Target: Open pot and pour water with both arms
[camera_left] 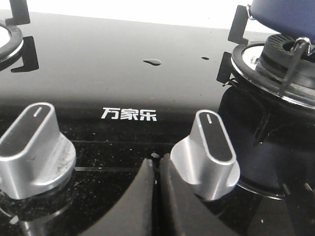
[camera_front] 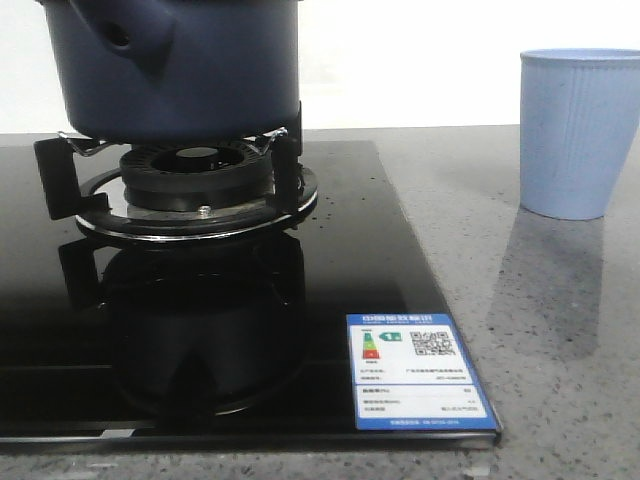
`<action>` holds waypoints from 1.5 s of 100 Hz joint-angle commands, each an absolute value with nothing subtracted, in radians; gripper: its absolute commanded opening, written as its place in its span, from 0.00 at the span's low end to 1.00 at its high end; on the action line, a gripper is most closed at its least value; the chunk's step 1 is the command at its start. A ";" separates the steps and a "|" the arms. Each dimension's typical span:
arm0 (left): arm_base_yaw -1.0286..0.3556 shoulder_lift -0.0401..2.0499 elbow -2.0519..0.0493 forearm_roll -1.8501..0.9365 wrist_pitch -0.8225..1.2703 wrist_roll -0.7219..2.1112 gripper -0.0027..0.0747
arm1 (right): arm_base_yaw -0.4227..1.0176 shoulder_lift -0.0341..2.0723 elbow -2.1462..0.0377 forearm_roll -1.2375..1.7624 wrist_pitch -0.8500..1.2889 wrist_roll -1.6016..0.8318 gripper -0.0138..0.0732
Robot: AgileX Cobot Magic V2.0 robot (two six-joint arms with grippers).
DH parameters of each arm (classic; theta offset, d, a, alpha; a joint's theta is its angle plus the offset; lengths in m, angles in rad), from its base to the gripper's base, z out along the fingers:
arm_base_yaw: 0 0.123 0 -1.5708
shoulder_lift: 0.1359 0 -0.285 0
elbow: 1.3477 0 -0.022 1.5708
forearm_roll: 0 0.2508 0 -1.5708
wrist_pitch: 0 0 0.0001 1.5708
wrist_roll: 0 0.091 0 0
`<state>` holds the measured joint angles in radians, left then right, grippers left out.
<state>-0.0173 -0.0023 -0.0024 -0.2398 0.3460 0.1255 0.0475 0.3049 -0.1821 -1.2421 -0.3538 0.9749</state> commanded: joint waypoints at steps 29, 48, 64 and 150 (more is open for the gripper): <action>-0.018 -0.028 0.041 -0.258 0.309 0.118 0.01 | 0.055 0.184 -0.060 -0.157 -0.046 -0.014 0.08; -0.018 -0.028 0.039 -0.258 0.309 0.118 0.01 | -0.016 -0.040 0.016 -0.104 0.131 -0.014 0.08; -0.018 -0.028 0.039 -0.260 0.307 0.118 0.01 | -0.075 -0.024 0.018 0.000 0.261 -0.014 0.08; -0.018 -0.028 0.039 -0.260 0.307 0.118 0.01 | -0.083 -0.031 0.018 0.000 0.300 -0.073 0.08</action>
<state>-0.0173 -0.0023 -0.0024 -0.2441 0.3460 0.1255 -0.0771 -0.0099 0.0133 -0.0085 0.3206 -0.0603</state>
